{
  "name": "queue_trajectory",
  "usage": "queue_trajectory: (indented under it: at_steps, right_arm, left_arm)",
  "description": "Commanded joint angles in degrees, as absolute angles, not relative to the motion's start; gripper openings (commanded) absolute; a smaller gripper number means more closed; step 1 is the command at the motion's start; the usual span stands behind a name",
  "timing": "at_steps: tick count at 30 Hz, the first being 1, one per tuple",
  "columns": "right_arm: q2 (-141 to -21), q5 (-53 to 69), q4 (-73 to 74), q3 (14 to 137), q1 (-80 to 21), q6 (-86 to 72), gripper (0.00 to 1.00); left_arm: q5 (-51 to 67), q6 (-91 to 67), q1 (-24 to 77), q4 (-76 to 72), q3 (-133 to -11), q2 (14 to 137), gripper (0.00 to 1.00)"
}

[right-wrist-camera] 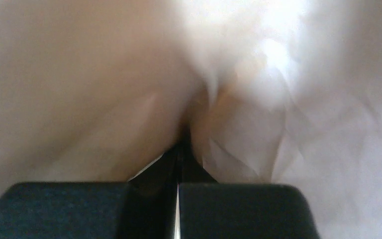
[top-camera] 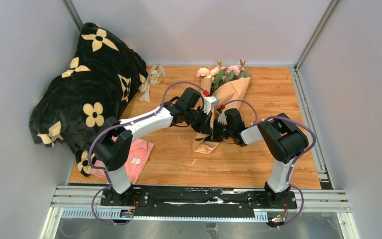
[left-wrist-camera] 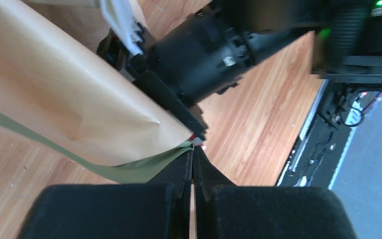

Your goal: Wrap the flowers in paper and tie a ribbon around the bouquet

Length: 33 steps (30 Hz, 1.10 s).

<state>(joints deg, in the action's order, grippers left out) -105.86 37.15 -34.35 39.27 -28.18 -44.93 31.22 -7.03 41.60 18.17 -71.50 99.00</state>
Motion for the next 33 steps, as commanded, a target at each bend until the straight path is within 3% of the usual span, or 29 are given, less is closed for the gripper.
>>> queue_trajectory:
  at_steps: [1,7,14,21,33]
  right_arm:
    - [-102.6,28.9,-30.1,34.9,-27.8,-46.7,0.0]
    - [-94.6,24.4,-22.3,35.3,-26.9,-43.4,0.01]
    - [-102.6,32.6,-19.7,41.8,-26.7,-34.1,0.0]
    - [-101.7,35.4,-16.1,47.5,-28.2,-24.8,0.0]
    - [-106.6,35.0,-17.7,55.3,-26.5,-28.7,0.0]
  left_arm:
    - [28.8,-4.0,42.7,16.6,-72.5,102.5,0.0]
    - [25.4,-2.8,42.5,17.1,-70.3,101.8,0.0]
    - [20.6,-7.6,36.2,13.2,-62.5,93.0,0.0]
    - [19.6,-3.7,35.9,12.9,-61.0,91.1,0.0]
    - [18.4,-3.1,35.9,11.9,-61.3,91.0,0.0]
